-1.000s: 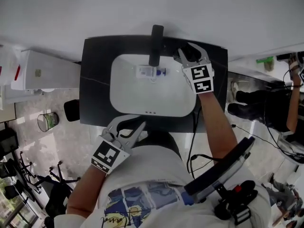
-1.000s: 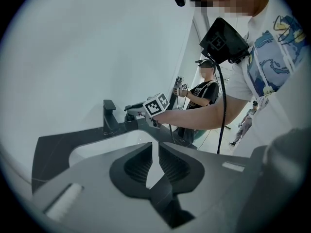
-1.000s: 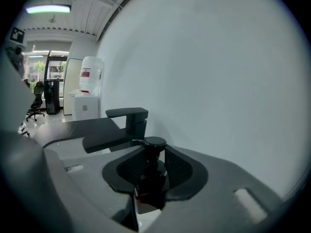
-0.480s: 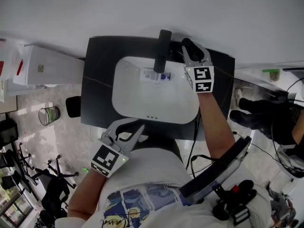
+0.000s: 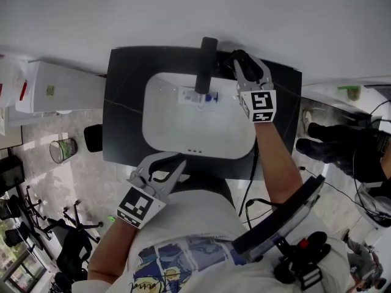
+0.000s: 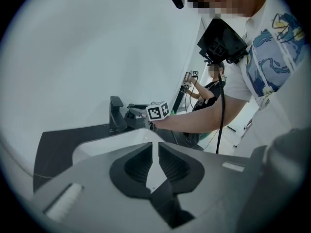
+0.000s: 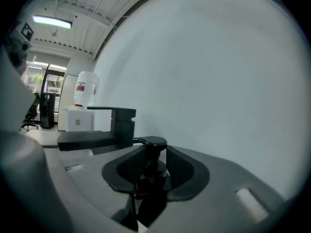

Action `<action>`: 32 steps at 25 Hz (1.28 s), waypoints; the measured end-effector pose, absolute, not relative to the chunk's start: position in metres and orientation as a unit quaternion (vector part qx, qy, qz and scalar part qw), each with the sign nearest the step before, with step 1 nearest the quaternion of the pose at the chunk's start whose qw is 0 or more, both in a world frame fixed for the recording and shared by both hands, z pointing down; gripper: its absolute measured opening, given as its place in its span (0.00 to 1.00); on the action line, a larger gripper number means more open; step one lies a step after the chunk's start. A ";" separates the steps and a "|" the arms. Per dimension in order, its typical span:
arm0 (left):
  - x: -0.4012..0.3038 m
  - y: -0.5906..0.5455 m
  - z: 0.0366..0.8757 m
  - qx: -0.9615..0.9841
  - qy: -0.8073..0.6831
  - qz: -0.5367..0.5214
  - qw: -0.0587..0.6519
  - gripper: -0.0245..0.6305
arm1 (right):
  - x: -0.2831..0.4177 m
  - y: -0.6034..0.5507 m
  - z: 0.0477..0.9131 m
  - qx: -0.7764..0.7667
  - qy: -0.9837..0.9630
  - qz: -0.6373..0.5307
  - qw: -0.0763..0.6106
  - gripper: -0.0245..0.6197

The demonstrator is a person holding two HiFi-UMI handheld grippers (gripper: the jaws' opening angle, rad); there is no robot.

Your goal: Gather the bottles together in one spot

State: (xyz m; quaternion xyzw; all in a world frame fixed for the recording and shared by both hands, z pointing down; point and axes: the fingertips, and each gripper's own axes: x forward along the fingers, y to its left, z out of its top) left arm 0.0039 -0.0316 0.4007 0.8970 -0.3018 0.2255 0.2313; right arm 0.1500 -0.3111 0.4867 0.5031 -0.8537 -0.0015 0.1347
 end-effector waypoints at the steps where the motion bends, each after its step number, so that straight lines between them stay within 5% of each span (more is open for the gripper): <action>1: 0.004 -0.031 0.401 0.897 -0.301 0.226 0.232 0.10 | 0.151 -0.310 0.488 0.504 -0.853 0.000 0.135 0.22; 16: 0.004 -0.026 0.399 0.901 -0.294 0.222 0.229 0.10 | 0.159 -0.298 0.503 0.511 -0.843 0.020 0.167 0.36; 32: 0.007 -0.016 0.395 0.909 -0.272 0.221 0.228 0.10 | 0.137 -0.211 0.551 0.460 -0.852 0.040 0.248 0.36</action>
